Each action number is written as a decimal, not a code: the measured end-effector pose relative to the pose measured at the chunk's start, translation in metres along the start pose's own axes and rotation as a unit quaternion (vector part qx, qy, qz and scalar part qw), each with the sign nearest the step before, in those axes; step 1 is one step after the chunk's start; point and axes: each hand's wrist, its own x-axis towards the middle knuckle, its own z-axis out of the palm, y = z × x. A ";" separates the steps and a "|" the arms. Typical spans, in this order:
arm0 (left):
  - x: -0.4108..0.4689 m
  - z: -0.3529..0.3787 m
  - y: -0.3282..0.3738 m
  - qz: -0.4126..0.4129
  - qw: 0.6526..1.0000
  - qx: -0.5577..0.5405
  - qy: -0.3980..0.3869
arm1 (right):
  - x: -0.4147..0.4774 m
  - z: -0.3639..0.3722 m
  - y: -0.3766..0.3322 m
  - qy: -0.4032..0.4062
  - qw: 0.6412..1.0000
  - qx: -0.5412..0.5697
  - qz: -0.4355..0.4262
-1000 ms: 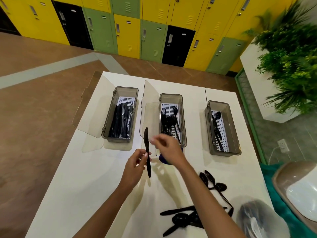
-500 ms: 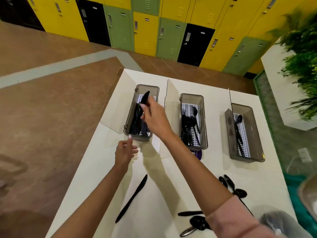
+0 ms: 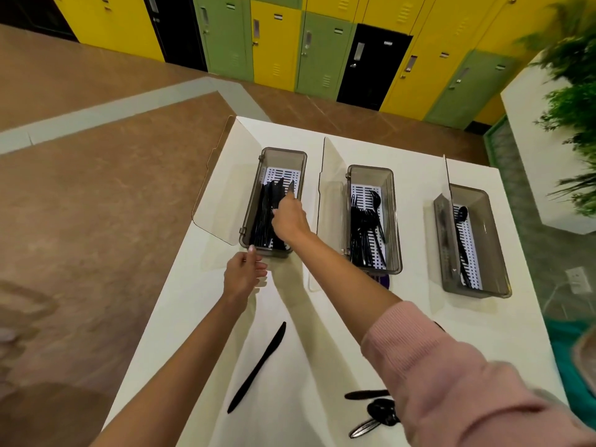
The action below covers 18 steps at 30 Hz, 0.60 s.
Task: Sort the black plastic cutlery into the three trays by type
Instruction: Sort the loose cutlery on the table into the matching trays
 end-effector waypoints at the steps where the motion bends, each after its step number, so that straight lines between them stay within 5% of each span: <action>1: -0.003 -0.001 -0.001 0.002 1.000 0.001 -0.002 | -0.005 -0.001 -0.001 0.000 1.000 0.006 0.001; 8: -0.036 -0.010 -0.030 0.024 0.987 0.145 -0.058 | -0.087 0.003 0.036 0.002 0.990 0.066 -0.124; 18: -0.109 -0.009 -0.076 0.095 0.896 0.434 0.021 | -0.195 0.002 0.186 0.032 0.994 0.098 -0.041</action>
